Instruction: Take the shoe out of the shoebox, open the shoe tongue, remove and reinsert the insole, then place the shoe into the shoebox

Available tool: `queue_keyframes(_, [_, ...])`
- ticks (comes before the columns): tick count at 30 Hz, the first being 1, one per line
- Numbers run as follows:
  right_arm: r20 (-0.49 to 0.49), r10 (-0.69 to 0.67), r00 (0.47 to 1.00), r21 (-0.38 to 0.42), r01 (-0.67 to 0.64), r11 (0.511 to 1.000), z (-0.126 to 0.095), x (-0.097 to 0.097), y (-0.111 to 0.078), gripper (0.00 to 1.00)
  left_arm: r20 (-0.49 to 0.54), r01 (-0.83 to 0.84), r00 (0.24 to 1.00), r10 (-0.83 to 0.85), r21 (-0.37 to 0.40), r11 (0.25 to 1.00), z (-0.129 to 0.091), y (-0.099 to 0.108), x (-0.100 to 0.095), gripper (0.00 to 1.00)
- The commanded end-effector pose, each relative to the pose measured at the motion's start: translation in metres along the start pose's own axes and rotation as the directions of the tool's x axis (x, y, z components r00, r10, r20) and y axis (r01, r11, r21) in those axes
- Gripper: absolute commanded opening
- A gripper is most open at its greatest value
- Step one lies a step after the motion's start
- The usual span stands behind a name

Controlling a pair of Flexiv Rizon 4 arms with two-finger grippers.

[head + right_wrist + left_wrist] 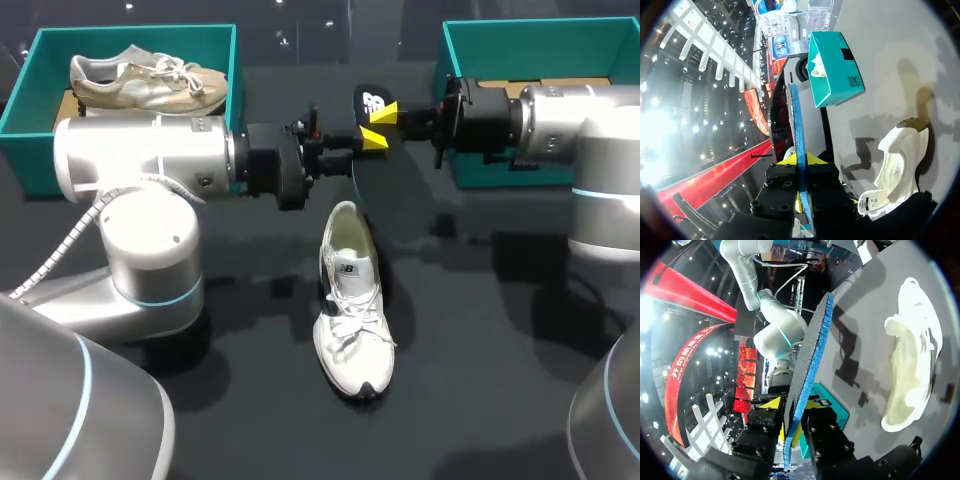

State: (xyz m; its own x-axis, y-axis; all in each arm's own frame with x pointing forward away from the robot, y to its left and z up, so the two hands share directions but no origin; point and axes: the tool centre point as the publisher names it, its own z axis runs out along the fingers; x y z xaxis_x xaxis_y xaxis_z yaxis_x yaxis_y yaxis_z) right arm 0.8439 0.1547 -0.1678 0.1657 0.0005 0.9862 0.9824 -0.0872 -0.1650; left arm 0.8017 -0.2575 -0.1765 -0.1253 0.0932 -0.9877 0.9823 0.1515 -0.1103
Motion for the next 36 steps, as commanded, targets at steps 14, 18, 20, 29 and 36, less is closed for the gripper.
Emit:
queue_keyframes(14, [-0.022, -0.050, 0.999, -0.020, 0.049, 0.999, -0.015, 0.001, -0.006, 1.00, 0.003, -0.001, 1.000, 0.002, -0.031, 1.000, -0.012, -0.003, -0.001, 0.00])
queue_keyframes(18, [-0.020, -0.075, 0.997, 0.000, 0.075, 0.997, -0.025, 0.002, -0.014, 1.00, -0.007, 0.036, 0.999, -0.036, -0.031, 0.999, -0.029, -0.007, 0.001, 0.00])
queue_keyframes(20, [-0.023, -0.084, 0.996, 0.006, 0.084, 0.996, -0.031, 0.001, -0.019, 1.00, -0.016, 0.070, 0.997, -0.070, -0.025, 0.997, -0.039, -0.010, 0.001, 0.00])
queue_keyframes(29, [-0.015, -0.129, 0.992, 0.053, 0.130, 0.990, -0.051, -0.003, -0.037, 1.00, -0.046, 0.298, 0.953, -0.300, -0.037, 0.954, -0.068, -0.025, -0.004, 0.00])
queue_keyframes(36, [-0.015, -0.150, 0.989, 0.017, 0.150, 0.989, -0.062, -0.004, -0.044, 1.00, -0.123, 0.610, 0.792, -0.599, 0.107, 0.785, -0.072, -0.029, 0.002, 0.00])
